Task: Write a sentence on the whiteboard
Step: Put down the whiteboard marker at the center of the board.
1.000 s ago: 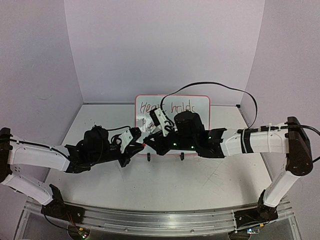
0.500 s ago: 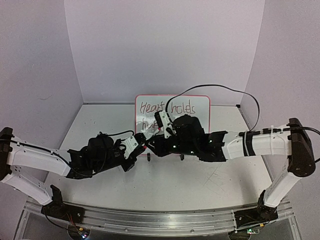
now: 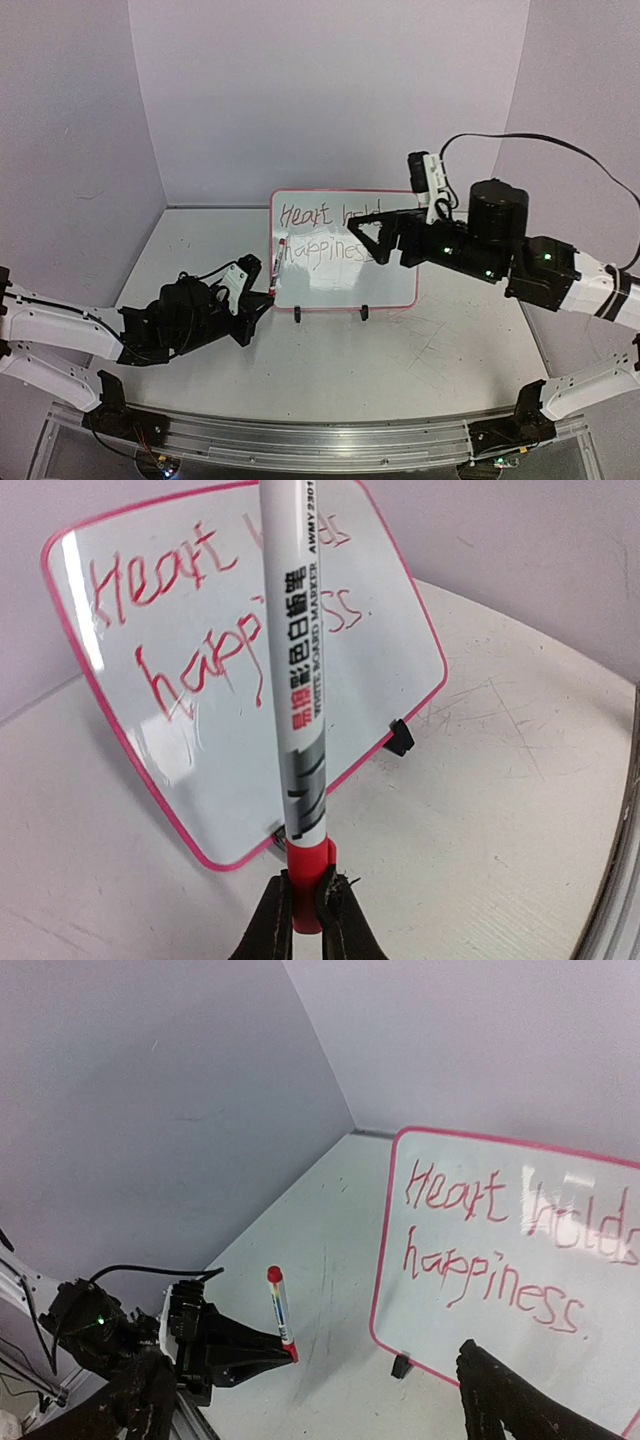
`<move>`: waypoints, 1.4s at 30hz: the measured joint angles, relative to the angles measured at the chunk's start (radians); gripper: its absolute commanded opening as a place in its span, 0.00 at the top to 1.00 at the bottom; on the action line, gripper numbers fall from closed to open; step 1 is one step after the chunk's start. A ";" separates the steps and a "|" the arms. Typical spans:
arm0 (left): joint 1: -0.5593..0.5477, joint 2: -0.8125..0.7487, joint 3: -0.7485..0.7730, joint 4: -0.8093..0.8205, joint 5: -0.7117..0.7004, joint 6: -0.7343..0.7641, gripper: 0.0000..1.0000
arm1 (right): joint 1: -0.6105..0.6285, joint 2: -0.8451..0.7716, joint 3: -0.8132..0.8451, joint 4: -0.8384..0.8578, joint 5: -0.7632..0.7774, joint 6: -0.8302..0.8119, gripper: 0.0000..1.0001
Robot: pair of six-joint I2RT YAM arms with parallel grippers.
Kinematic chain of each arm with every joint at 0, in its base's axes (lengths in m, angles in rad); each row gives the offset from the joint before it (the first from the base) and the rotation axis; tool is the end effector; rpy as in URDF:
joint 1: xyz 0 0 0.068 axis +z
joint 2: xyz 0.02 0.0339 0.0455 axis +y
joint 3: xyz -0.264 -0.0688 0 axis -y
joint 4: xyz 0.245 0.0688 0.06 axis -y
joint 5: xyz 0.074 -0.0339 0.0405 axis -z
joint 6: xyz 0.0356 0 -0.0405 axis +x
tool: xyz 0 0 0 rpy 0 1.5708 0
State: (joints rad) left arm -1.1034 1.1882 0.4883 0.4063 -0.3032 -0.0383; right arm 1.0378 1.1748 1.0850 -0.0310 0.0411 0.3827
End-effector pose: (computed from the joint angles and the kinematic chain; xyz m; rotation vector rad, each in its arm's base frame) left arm 0.1225 -0.2192 0.2152 0.7667 1.7186 -0.5097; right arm 0.1417 0.2373 0.3817 -0.5480 1.7147 1.0116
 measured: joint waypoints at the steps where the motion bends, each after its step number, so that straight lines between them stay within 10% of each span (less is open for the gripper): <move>1: 0.000 -0.011 -0.001 -0.023 -0.012 -0.057 1.00 | 0.000 -0.035 -0.003 -0.010 0.029 -0.015 0.02; 13: 0.119 -0.044 0.101 -0.645 -0.194 -0.795 1.00 | -0.001 -0.096 -0.006 -0.116 0.275 -0.148 0.02; 26: 0.206 0.196 0.114 -0.796 -0.109 -0.860 0.98 | -0.001 -0.180 -0.006 -0.174 0.368 -0.201 0.02; 42: 0.206 0.150 0.277 -0.918 -0.123 -0.799 0.34 | -0.001 -0.240 0.042 -0.263 0.537 -0.245 0.02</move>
State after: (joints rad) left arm -0.8974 1.3384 0.7653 -0.5113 -0.4266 -0.8370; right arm 1.0370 0.9352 1.1269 -0.2943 0.5777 0.1373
